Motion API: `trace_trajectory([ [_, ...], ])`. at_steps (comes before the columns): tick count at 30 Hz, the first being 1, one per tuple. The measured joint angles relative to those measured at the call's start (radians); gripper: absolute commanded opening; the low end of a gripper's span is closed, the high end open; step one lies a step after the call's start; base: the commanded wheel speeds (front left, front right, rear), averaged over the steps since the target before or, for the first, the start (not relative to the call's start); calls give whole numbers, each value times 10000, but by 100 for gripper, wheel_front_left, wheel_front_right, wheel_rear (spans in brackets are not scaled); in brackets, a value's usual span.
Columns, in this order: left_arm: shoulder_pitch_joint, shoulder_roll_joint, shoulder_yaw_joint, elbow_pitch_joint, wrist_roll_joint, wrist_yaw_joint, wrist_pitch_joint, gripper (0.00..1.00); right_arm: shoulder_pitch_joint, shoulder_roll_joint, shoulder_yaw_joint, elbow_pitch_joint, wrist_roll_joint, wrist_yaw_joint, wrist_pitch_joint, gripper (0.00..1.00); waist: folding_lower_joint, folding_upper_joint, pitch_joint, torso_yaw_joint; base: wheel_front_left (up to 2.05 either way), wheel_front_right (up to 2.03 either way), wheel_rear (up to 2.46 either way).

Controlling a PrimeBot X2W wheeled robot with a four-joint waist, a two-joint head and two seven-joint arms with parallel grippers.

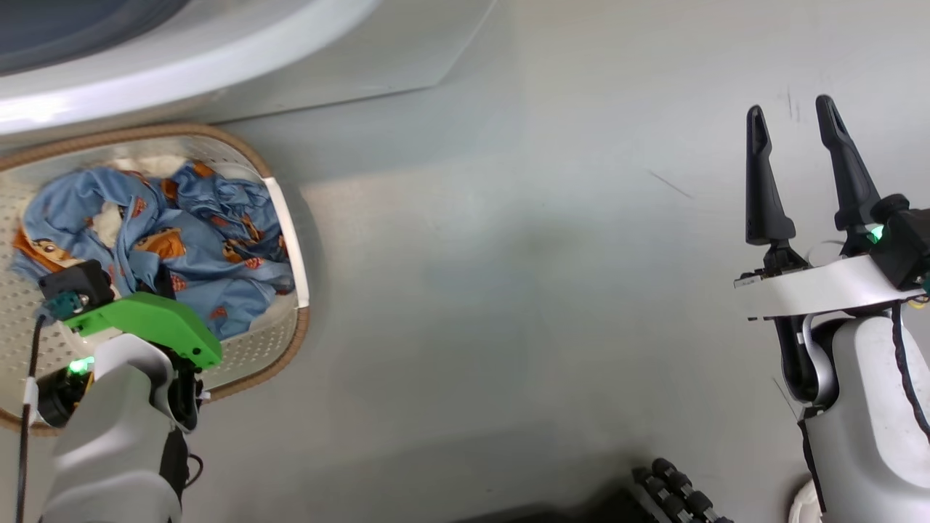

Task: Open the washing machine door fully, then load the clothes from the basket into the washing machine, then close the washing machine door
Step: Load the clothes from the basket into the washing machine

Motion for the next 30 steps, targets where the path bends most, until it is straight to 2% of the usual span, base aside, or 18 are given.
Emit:
trace_trajectory([
  [11,1058,-341,4,-500,-125,-119,-96,0,827,-263,-194,228,-31,0,0,100,-1,0,-1636,581,0,0,0],
  [30,3272,-579,249,-3361,-171,-176,-96,0,2382,-451,-322,499,-29,0,2,100,-1,0,-4408,1275,0,0,0],
])
